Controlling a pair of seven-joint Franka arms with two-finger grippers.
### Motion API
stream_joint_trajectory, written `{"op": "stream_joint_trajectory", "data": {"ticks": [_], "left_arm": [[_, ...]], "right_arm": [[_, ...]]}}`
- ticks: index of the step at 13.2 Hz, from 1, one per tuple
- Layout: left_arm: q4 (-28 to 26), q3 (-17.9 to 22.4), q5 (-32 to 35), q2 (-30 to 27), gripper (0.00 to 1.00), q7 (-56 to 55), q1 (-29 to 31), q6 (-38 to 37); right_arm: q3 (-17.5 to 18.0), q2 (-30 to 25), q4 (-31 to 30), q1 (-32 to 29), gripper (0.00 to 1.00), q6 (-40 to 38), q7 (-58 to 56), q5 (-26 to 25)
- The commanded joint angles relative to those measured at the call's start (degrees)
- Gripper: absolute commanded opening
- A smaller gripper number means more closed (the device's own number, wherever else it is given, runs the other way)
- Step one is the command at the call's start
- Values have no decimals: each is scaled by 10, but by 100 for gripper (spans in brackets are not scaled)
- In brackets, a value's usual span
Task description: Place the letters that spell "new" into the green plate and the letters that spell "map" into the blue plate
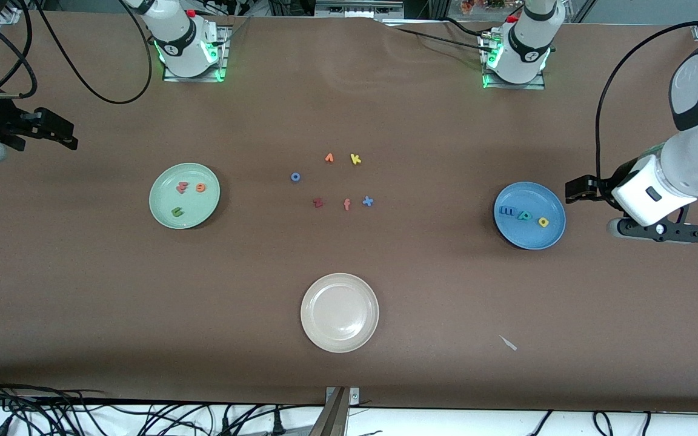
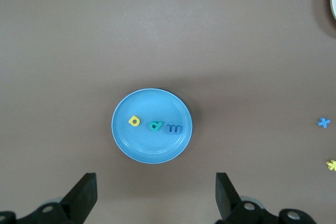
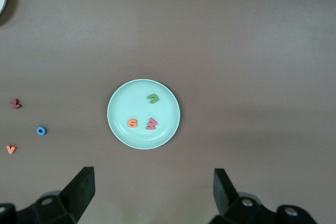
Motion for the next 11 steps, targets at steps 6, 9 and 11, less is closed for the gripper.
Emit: {"op": "stream_joint_trajectory", "data": {"ticks": [6, 9, 11], "left_arm": [[-13, 15, -18, -14, 99, 69, 5, 7], [-17, 15, -16, -13, 99, 76, 17, 6], [-16, 14, -18, -14, 99, 83, 18, 4]], "right_arm": [[-2, -4, 1, 2, 100, -4, -3, -9], [-1, -4, 1, 3, 100, -5, -3, -9], [-1, -4, 1, 2, 100, -4, -3, -8]]}}
